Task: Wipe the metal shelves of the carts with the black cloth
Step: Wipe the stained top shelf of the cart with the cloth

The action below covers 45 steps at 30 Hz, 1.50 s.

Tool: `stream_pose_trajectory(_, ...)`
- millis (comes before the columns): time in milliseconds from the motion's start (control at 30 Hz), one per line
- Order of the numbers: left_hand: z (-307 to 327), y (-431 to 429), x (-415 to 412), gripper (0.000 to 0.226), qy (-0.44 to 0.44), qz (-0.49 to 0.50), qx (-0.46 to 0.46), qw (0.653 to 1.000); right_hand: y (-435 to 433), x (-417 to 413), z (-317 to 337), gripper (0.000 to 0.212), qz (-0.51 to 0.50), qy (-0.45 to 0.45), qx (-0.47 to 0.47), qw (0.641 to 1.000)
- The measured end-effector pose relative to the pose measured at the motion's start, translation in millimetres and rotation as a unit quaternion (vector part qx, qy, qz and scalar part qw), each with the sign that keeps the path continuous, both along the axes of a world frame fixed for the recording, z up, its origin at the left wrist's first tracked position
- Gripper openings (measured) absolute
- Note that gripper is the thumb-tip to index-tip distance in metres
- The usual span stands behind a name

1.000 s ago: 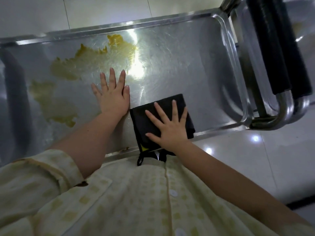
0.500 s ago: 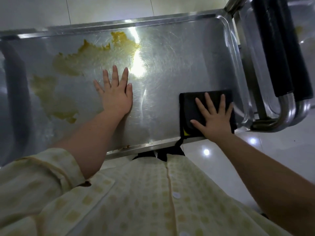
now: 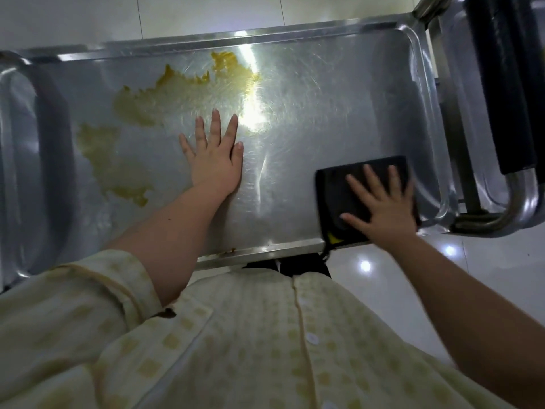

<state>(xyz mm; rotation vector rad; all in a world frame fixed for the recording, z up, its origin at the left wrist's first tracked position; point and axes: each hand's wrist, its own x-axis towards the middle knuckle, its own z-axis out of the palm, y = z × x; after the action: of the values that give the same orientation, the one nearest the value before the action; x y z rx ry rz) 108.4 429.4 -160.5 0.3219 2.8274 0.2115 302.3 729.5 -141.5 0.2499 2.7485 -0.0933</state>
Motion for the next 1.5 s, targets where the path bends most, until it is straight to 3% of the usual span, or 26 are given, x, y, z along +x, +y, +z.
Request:
stream_pose_trajectory(100,-0.6,-2.2,-0.5,0.055,-0.002,0.002,-0.003,1.0,41.6,10.2,6.5,0.083,-0.051,-0.039,0.015,0.998)
stream_pose_trajectory(200,-2.1,-3.5,-1.3,0.055,-0.007,0.002,-0.01,1.0,13.1,2.3,3.7,0.083,-0.071,-0.039,0.032,0.996)
stream_pose_trajectory(433,0.8,-8.0,-2.1,0.055,-0.016,0.006,-0.011,1.0,-140.7,-45.2,-2.4,0.079,0.075,-0.02,-0.007,0.997)
stream_pose_trajectory(767,-4.1,-52.4,-25.4,0.063,0.011,-0.025,0.001,1.0,-145.4,-63.5,-0.7,0.074,0.075,-0.035,-0.032,0.996)
stream_pose_trajectory(867,-3.6,-52.0,-28.1,0.059,0.015,-0.023,0.002,1.0,-134.7,-121.5,1.8,0.074,0.067,-0.027,-0.026,0.997)
stream_pose_trajectory(1033,-6.3,-53.0,-30.8,0.06,0.027,-0.02,-0.001,0.999,-119.5,-284.7,-6.0,0.074,0.04,0.024,-0.023,0.999)
stream_pose_trajectory(1133,-7.6,-53.7,-31.9,0.061,0.033,-0.022,0.003,0.999,-119.9,-328.3,-8.9,0.075,0.047,0.022,-0.016,0.999)
stream_pose_trajectory(1300,-7.6,-52.4,-33.0,0.06,0.027,-0.018,-0.011,0.999,-122.5,-270.3,-10.8,0.075,0.071,0.026,-0.02,0.997)
stream_pose_trajectory(1500,-5.7,-51.6,-34.0,0.06,0.017,-0.015,-0.031,0.999,-134.9,-79.9,-5.6,0.072,0.122,0.002,-0.064,0.99)
